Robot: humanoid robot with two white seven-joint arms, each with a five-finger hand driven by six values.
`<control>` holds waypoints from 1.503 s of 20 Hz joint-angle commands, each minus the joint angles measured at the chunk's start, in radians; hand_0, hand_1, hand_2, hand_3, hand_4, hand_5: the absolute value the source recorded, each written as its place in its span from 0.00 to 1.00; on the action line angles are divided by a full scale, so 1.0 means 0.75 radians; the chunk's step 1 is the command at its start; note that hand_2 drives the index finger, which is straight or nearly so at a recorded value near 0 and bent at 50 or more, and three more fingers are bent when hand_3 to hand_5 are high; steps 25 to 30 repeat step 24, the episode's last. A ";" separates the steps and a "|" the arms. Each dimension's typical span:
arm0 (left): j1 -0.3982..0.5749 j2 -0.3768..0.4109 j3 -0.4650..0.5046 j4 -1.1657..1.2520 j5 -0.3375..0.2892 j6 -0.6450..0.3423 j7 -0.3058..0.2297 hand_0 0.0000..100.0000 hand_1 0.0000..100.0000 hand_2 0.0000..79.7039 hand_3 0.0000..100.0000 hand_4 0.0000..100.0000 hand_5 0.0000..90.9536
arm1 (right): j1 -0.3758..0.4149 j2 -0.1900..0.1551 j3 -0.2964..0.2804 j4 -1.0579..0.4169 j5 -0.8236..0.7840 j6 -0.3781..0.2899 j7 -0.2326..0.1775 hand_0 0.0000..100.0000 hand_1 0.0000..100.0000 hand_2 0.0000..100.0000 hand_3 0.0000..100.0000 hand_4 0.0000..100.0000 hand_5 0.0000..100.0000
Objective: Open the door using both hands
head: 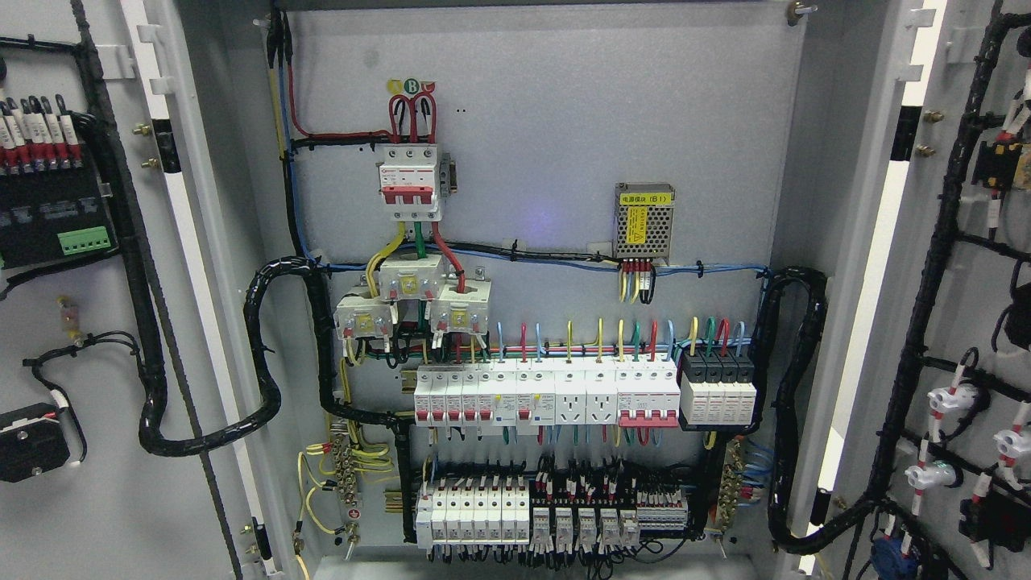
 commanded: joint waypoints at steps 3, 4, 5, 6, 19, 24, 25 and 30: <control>0.000 -0.035 0.025 0.010 -0.037 -0.001 -0.002 0.00 0.00 0.00 0.00 0.03 0.00 | -0.004 0.035 -0.010 0.035 0.032 0.002 0.002 0.00 0.00 0.00 0.00 0.00 0.00; 0.000 -0.037 0.025 0.010 -0.037 -0.001 -0.002 0.00 0.00 0.00 0.00 0.03 0.00 | -0.004 0.035 -0.010 0.035 0.032 0.002 0.002 0.00 0.00 0.00 0.00 0.00 0.00; 0.000 -0.037 0.025 0.010 -0.037 -0.001 -0.002 0.00 0.00 0.00 0.00 0.03 0.00 | -0.004 0.035 -0.010 0.035 0.032 0.002 0.002 0.00 0.00 0.00 0.00 0.00 0.00; -0.002 -0.041 0.025 0.010 -0.035 -0.001 -0.002 0.00 0.00 0.00 0.00 0.03 0.00 | -0.004 0.035 -0.012 0.035 0.032 0.002 0.002 0.00 0.00 0.00 0.00 0.00 0.00; -0.016 -0.046 0.025 0.010 -0.035 -0.001 -0.002 0.00 0.00 0.00 0.00 0.03 0.00 | -0.010 0.035 -0.138 0.021 0.032 0.000 0.002 0.00 0.00 0.00 0.00 0.00 0.00; -0.039 -0.060 0.025 0.012 -0.035 -0.001 -0.002 0.00 0.00 0.00 0.00 0.03 0.00 | -0.016 0.035 -0.144 0.021 0.030 -0.002 0.002 0.00 0.00 0.00 0.00 0.00 0.00; -0.039 -0.060 0.025 0.012 -0.035 -0.001 -0.002 0.00 0.00 0.00 0.00 0.03 0.00 | -0.016 0.035 -0.144 0.021 0.030 -0.002 0.002 0.00 0.00 0.00 0.00 0.00 0.00; -0.039 -0.060 0.025 0.012 -0.035 -0.001 -0.002 0.00 0.00 0.00 0.00 0.03 0.00 | -0.016 0.035 -0.144 0.021 0.030 -0.002 0.002 0.00 0.00 0.00 0.00 0.00 0.00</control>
